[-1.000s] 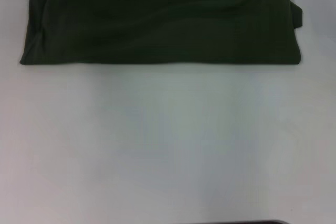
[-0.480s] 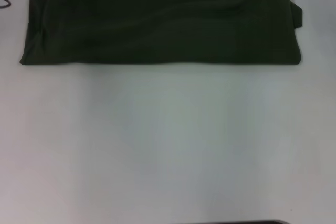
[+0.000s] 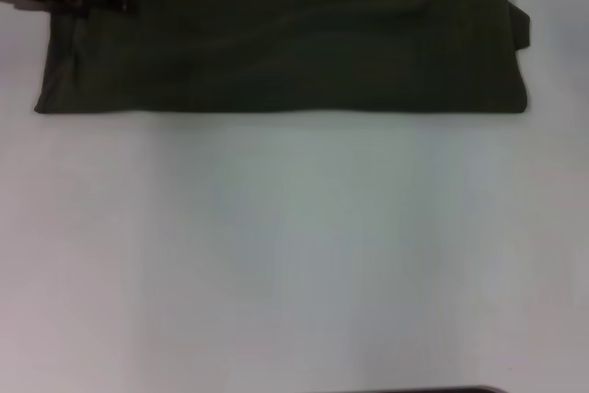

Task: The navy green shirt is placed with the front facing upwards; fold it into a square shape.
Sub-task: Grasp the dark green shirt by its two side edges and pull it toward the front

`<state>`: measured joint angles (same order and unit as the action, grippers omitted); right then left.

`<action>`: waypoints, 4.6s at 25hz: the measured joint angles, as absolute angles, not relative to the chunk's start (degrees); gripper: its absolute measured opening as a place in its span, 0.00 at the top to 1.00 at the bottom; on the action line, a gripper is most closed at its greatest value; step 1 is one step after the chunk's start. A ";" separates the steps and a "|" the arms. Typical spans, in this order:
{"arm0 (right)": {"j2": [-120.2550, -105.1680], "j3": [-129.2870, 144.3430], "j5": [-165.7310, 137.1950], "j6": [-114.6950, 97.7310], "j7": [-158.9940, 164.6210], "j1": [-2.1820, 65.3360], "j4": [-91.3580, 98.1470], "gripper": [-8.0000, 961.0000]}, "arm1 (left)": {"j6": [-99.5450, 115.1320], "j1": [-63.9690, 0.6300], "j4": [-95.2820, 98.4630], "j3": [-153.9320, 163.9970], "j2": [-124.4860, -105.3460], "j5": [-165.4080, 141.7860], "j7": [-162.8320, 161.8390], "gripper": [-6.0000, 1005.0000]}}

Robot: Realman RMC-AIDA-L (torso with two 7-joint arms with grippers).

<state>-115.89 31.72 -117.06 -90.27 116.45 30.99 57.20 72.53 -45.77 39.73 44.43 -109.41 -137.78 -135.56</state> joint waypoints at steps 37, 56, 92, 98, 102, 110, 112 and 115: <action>-116.72 31.86 -117.50 -89.62 112.56 30.12 55.10 0.03 | 67.03 -45.71 31.86 42.42 -108.33 -153.06 -150.91 0.13; -116.72 31.90 -117.50 -89.65 112.67 29.61 55.11 0.03 | 68.28 -46.06 30.93 42.80 -109.03 -153.14 -149.78 0.13; -116.63 31.37 -117.18 -90.41 112.68 29.42 55.11 0.03 | 65.44 -47.45 31.17 44.83 -110.28 -158.96 -154.42 0.33; -116.63 31.37 -117.14 -90.53 112.68 29.50 55.11 0.03 | 66.21 -47.78 31.38 44.87 -110.41 -159.77 -154.44 0.66; -116.63 31.29 -117.06 -90.53 112.68 29.48 55.11 0.03 | 66.60 -47.88 31.52 44.68 -110.41 -159.78 -154.31 0.89; -116.26 31.29 -117.98 -89.33 114.91 29.06 55.06 0.03 | 70.14 -47.60 34.87 44.27 -110.36 -159.20 -153.37 1.00; -115.76 31.29 -119.76 -87.77 118.61 28.59 55.05 0.03 | 71.72 -47.59 35.53 43.96 -110.21 -159.11 -152.65 1.00; -114.67 31.38 -125.76 -85.21 125.96 28.08 55.03 0.03 | 73.92 -47.70 36.46 43.71 -110.05 -159.06 -151.43 1.00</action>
